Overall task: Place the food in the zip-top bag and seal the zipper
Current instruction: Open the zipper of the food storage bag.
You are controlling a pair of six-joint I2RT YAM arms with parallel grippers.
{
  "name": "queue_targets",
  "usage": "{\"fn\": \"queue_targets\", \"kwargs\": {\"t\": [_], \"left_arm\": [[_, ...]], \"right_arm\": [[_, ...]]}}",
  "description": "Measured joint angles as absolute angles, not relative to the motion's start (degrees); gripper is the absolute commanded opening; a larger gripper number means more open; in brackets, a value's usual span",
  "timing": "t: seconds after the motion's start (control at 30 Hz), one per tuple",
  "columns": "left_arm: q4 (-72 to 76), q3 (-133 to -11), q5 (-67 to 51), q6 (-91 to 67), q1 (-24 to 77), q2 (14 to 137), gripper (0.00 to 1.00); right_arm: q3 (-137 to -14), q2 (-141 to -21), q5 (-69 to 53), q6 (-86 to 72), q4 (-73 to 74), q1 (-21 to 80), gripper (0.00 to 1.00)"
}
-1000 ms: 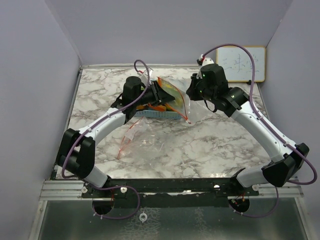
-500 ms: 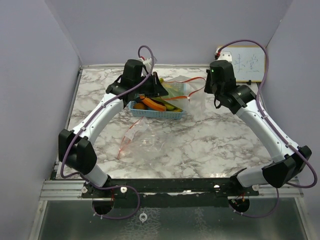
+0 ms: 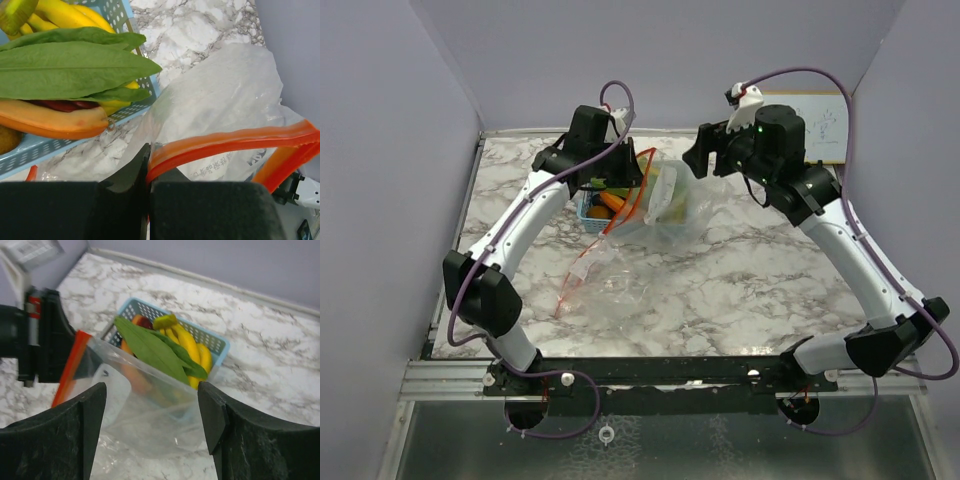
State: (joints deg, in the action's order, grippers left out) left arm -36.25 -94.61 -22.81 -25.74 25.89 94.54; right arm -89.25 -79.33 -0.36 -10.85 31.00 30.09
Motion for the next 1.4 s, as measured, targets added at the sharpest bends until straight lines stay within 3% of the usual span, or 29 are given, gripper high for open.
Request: {"fn": "queue_targets", "kwargs": {"t": [0.27, 0.67, 1.07, 1.3, 1.4], "left_arm": [[-38.5, -103.0, -22.7, -26.4, 25.9, 99.0, 0.0], [-46.2, -126.7, -10.0, -28.6, 28.5, 108.9, 0.0], [-48.2, -127.4, -7.7, -29.7, 30.8, 110.1, 0.0], [-48.1, -125.2, -6.4, -29.6, 30.7, 109.3, 0.0], [-47.6, -123.3, -6.5, -29.8, 30.8, 107.9, 0.0]], "right_arm": [[-102.6, -84.6, -5.9, -11.8, 33.1, 31.3, 0.7], [-109.9, -92.0, 0.1, -14.8, 43.5, 34.9, 0.7], [-110.4, -96.6, 11.8, -16.8, 45.1, 38.4, 0.68], [-109.1, -97.2, 21.8, -17.3, 46.3, 38.7, 0.59], [-106.7, -97.2, 26.0, -17.1, 45.5, 38.7, 0.47]]}}
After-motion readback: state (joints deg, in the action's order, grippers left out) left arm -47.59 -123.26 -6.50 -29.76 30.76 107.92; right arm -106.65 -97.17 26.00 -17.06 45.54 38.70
